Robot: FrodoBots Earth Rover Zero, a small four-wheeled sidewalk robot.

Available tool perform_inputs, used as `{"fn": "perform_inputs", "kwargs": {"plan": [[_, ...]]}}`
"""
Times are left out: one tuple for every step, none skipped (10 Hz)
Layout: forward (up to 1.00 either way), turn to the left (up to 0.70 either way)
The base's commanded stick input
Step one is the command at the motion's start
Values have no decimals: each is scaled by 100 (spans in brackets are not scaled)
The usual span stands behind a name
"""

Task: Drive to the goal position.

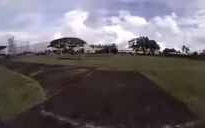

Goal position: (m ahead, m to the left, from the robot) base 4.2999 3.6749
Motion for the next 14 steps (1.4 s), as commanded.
{"fn": "perform_inputs", "kwargs": {"plan": [[85, 34], [85, 34], [85, 34], [85, 34], [85, 34], [85, 34], [85, 34], [85, 34], [85, 34], [85, 34], [85, 34], [85, 34], [85, 34], [85, 34]]}}
